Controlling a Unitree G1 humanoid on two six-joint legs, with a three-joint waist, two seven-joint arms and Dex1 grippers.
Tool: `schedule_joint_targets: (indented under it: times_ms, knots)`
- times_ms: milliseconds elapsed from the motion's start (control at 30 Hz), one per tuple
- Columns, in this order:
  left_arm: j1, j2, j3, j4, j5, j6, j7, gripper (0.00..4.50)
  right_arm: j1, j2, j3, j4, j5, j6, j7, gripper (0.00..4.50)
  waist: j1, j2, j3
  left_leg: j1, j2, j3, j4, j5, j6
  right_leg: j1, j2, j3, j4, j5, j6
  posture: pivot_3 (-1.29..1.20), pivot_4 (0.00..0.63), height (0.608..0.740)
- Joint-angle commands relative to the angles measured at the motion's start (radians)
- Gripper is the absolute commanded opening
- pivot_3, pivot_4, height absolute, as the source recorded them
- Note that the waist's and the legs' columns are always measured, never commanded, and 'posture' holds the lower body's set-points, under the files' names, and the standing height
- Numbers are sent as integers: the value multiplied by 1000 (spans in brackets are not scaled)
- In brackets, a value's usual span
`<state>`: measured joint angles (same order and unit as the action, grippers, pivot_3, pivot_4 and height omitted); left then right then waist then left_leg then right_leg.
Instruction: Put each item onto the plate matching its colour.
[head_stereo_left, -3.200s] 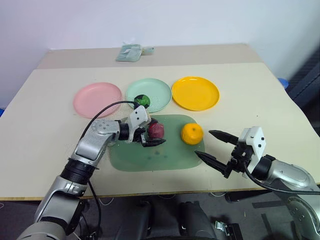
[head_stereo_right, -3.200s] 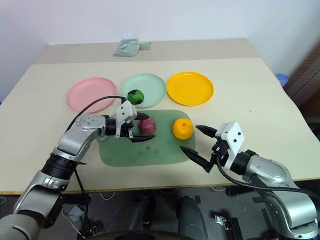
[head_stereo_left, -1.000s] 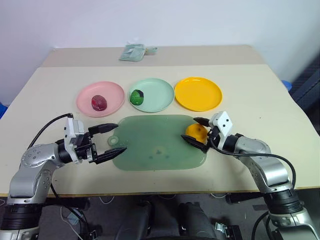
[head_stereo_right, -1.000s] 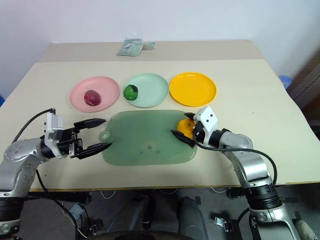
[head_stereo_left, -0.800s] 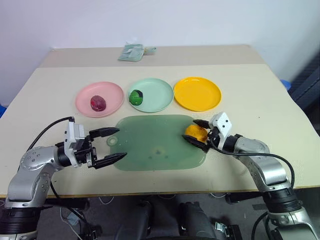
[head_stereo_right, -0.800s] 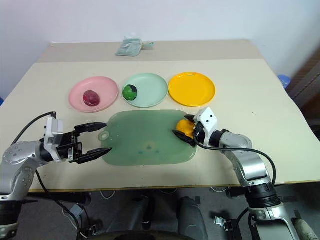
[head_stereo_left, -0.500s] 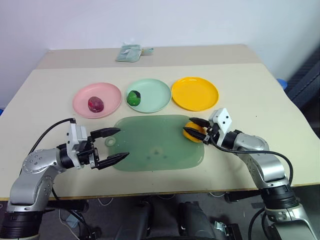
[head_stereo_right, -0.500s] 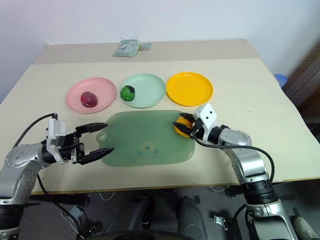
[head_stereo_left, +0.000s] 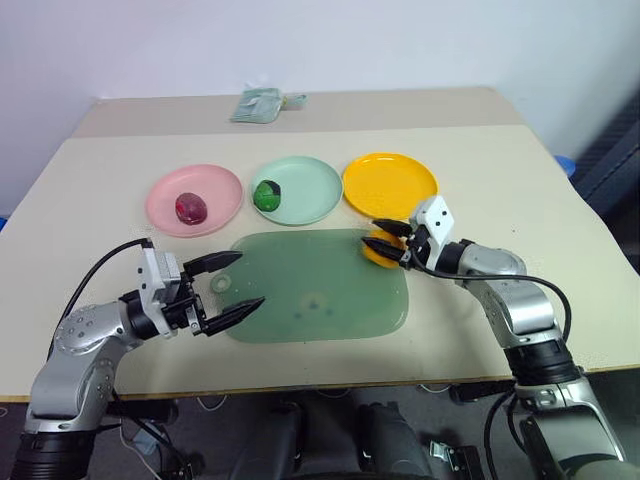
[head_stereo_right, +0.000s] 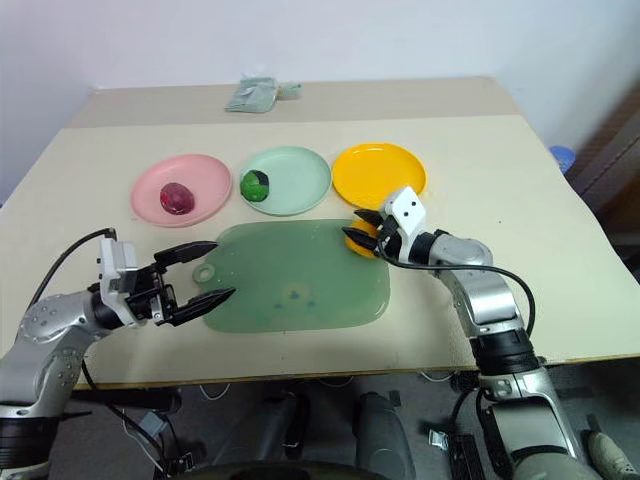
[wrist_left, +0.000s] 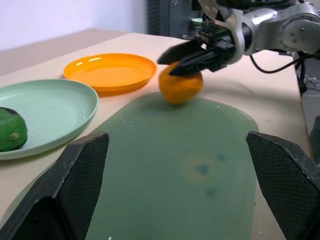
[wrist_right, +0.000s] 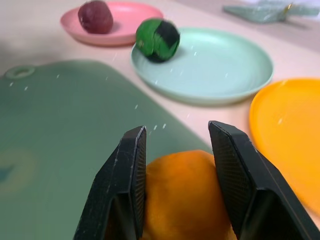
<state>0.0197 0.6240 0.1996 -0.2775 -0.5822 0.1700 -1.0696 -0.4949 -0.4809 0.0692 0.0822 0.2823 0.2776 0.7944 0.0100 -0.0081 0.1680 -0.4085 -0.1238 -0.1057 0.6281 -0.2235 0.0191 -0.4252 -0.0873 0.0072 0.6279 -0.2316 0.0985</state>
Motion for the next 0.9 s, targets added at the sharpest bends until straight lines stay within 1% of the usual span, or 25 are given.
schedule_joint_targets:
  times_ms: [33, 67, 133, 267, 333, 433, 500, 633, 833, 900]
  knots:
    - [-3, -5, -4, -32, 6, -14, 18, 4500, -151, 24, -47, 89, -17, -87, -30, 1754, -1, 2, 1, 0, 0, 0, 0, 0, 0, 0, 0, 0, 0, 0, 0, 0, 150, 740]
    - [-3, -6, -5, -32, 6, -15, 20, 4500, -171, 28, -49, 114, -22, -103, -34, 1754, -1, 2, 1, 0, 0, 0, 0, 0, 0, -1, 0, 0, 0, 0, 0, 0, 150, 740]
    - [-7, -10, -8, -31, 6, -14, 30, 4500, -265, 46, -55, 254, -59, -184, -69, 1754, -1, 2, 1, 0, 0, 0, -1, 1, 1, -1, 0, 0, 0, 0, 0, 0, 150, 740]
    - [-12, -17, -7, -28, 15, -20, 63, 4500, -472, 96, -58, 646, -130, -368, -135, 1754, -2, 2, 1, 0, 0, 0, -1, 1, 0, -1, 1, 0, 0, 0, 0, 0, 150, 740]
    - [-13, -19, -6, -31, 32, -16, 95, 4500, -549, 118, -59, 821, -164, -452, -174, 1754, -4, 2, 1, 0, 0, 0, -1, 1, 0, -1, 1, 0, 0, 1, 0, 0, 150, 740]
    - [0, -18, -8, -47, 44, -13, 120, 4500, -625, 147, -63, 1013, -200, -536, -222, 1754, -8, 2, 1, 0, 0, 0, -2, 2, 0, -1, 1, 0, 0, 1, 2, 0, 150, 740]
    - [14, -19, -5, -63, 52, -16, 141, 4500, -653, 164, -68, 1094, -215, -563, -246, 1754, -13, 2, 1, 0, 0, 0, -3, 2, 0, -2, 1, 1, 0, 1, 2, 0, 150, 740]
    - [44, -29, 18, -93, 58, -14, 197, 4500, -683, 181, -86, 1132, -213, -608, -226, 1754, -27, 3, 2, 0, 0, 0, -5, 3, -1, -3, 2, 2, 1, 2, 2, 0, 150, 740]
    - [86, -30, 20, -118, 63, -11, 235, 4500, -659, 175, -133, 1064, -175, -646, -138, 1754, -30, 5, 3, 0, 0, 0, -8, 3, -2, -5, 4, 4, 1, 1, 1, 0, 150, 740]
    - [96, -29, 18, -107, 82, -25, 239, 4500, -534, 164, -133, 841, -107, -595, -18, 1754, -26, 5, 3, 0, 0, 0, -8, 3, -2, -5, 4, 4, 1, 1, 1, 0, 150, 740]
